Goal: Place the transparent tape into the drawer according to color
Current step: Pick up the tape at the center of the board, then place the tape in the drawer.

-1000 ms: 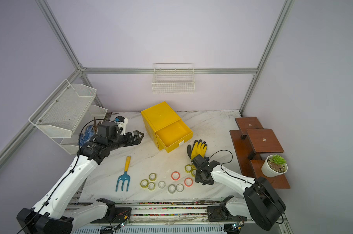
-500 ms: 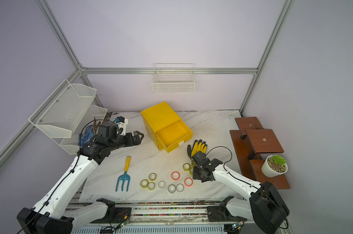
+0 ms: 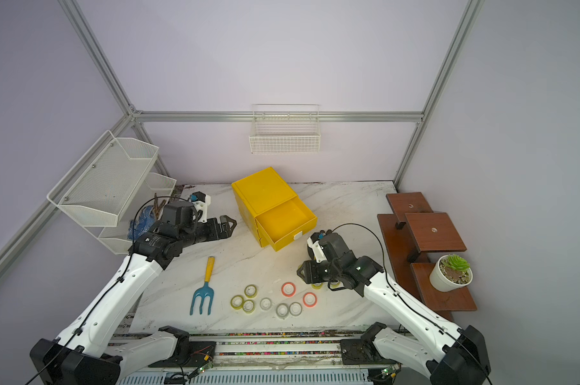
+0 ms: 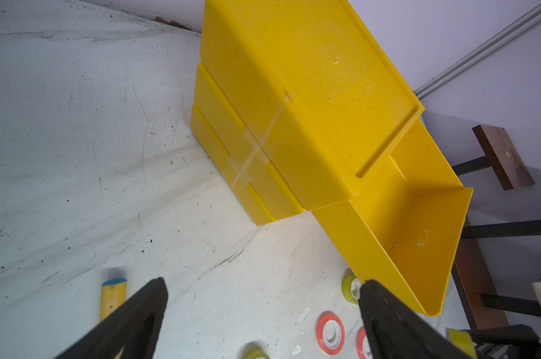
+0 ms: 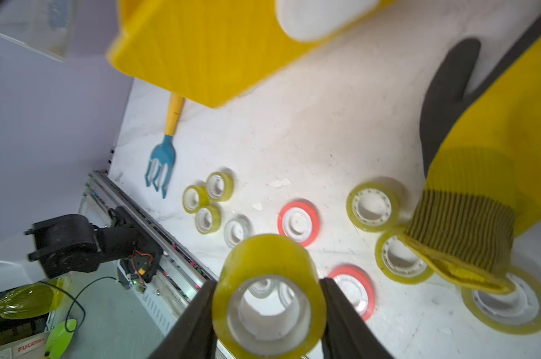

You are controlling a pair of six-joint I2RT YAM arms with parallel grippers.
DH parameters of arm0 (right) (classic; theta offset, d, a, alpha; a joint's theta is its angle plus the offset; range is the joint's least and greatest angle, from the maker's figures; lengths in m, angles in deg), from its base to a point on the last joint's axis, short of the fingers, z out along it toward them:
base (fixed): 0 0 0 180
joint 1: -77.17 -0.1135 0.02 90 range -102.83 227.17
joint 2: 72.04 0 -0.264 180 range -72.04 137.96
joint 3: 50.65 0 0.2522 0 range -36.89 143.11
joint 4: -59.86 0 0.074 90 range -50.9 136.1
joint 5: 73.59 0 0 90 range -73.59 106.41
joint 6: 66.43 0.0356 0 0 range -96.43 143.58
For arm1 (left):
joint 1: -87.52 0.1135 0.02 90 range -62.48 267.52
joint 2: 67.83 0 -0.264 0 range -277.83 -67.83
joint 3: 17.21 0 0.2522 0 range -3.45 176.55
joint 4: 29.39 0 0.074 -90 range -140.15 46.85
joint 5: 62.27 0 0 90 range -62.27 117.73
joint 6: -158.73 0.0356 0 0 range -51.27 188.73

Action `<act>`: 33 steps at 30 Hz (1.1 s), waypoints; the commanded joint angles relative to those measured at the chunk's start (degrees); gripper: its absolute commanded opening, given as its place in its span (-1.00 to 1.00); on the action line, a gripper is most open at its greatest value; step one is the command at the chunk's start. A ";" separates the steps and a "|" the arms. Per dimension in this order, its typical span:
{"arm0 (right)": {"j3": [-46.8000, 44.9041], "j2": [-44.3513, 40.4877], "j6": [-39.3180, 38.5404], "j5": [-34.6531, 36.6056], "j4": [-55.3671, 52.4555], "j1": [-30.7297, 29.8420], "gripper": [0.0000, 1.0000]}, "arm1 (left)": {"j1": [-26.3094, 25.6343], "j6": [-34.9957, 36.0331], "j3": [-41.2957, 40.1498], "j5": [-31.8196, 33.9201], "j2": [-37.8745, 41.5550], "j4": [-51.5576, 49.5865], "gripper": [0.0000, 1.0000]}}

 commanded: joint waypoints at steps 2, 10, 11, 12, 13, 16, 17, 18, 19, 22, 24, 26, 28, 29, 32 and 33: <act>7.90 1.08 -3.24 -0.92 8.20 -0.43 -0.05 | 0.33 0.34 0.20 0.20 -0.09 1.13 1.00; 29.92 20.34 -7.89 9.82 2.24 -0.29 -0.07 | 0.40 -0.15 0.42 0.01 -0.27 0.67 1.00; 31.67 22.49 -8.11 11.76 0.81 -0.27 -0.07 | 0.40 -0.27 0.54 0.00 -0.27 0.46 1.00; 32.73 24.08 -8.40 12.99 0.01 -0.27 -0.07 | 0.41 -0.32 0.63 -0.07 -0.27 0.35 1.00; 33.37 25.48 -8.79 14.41 -0.39 -0.28 -0.07 | 0.41 -0.45 0.62 -0.10 -0.27 0.14 1.00; 33.76 27.68 -9.17 18.65 0.17 -0.27 -0.07 | 0.37 -0.80 0.68 -0.41 -0.23 -0.27 1.00; 34.39 29.75 -9.17 19.53 -0.04 -0.20 -0.07 | 0.37 -0.87 0.78 -0.65 -0.27 -0.23 1.00; 34.81 30.52 -9.22 19.66 -0.05 -0.28 -0.07 | 0.32 -0.98 0.74 -0.92 -0.27 -0.24 1.00; 35.15 31.15 -9.34 19.84 0.08 -0.24 -0.06 | 0.33 -0.98 0.69 -1.14 -0.26 -0.32 1.00; 36.61 33.43 -9.47 21.74 -0.80 -0.18 -0.03 | 0.34 -1.16 0.41 -0.73 -0.44 -0.81 1.00; 37.50 34.97 -9.53 22.31 -1.61 -0.18 -0.01 | 0.35 -1.24 0.09 -0.80 -0.44 -0.97 1.00; 37.88 35.97 -9.47 22.28 -1.51 -0.23 0.01 | 0.39 -1.42 -0.19 -0.88 -0.45 -1.07 1.00; 38.16 36.54 -9.22 22.41 -1.11 -0.19 0.05 | 0.37 -1.42 -0.29 -0.89 -0.20 -1.23 1.00; 38.33 36.69 -9.10 22.52 -0.97 -0.18 0.08 | 0.39 -1.36 -0.40 -0.76 -0.10 -1.16 1.00; 39.14 37.00 -8.85 22.54 -0.62 -0.18 0.17 | 0.38 -1.33 -0.49 -0.41 0.00 -1.17 1.00; 39.45 37.09 -8.75 22.59 -0.60 -0.26 0.20 | 0.40 -1.31 -0.44 -0.44 -0.01 -1.16 1.00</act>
